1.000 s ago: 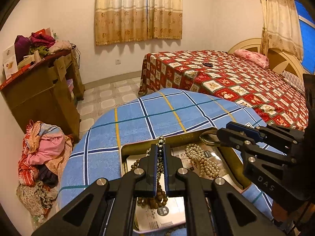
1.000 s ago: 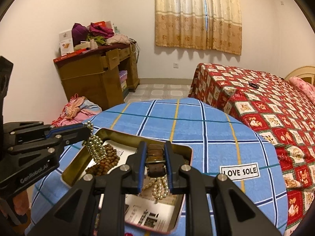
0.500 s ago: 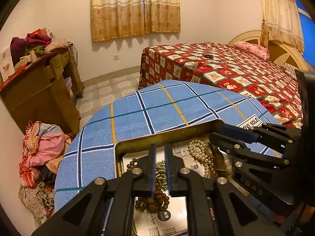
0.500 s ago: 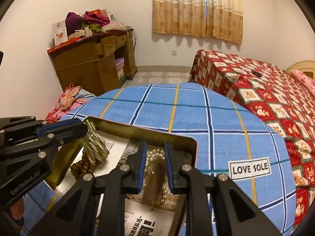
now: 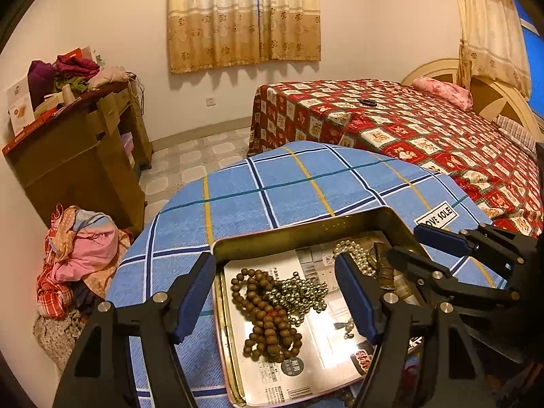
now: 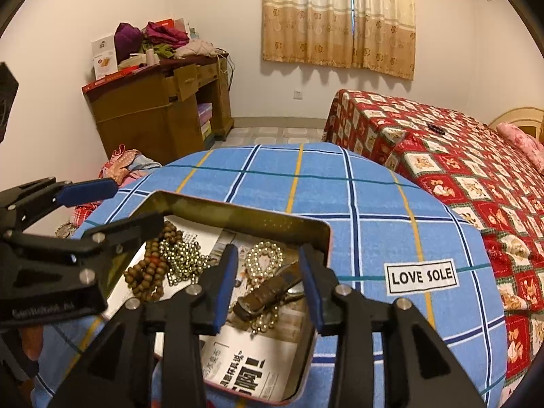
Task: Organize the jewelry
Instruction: 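Raise both open tools away from the tin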
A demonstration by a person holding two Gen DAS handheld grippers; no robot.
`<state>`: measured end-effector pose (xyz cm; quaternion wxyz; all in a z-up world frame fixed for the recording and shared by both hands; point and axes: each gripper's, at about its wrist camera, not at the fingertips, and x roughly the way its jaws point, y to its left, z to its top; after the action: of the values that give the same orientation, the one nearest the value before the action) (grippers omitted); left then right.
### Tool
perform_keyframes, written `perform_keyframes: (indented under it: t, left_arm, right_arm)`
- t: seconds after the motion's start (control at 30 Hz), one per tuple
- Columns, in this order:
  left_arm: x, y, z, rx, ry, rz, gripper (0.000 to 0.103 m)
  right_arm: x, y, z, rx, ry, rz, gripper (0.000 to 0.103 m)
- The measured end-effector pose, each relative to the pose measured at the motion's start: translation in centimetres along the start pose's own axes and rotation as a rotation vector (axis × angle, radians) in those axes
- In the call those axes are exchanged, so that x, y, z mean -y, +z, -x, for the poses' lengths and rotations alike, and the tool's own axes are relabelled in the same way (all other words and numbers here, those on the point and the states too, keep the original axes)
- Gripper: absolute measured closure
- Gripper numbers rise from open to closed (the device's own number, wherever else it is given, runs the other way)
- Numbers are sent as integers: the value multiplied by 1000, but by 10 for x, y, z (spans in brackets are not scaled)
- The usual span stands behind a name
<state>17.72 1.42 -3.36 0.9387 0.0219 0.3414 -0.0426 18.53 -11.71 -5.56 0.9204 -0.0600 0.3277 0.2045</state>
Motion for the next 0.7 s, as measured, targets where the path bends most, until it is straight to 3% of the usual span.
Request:
perform_keyframes:
  t: [0.2,0.37,0.7]
  left_arm:
    - [-2,-8,4,-5,5,15,30]
    - [-2,-17,9,-9,15,29,30]
    - [-2,-43,37,7,29,37,30]
  right_arm:
    - [4,-5,7,3,2,-26,59]
    - [5,-8,14,6,4,-32,51]
    - [5,-19,33,10,-6,-50,50]
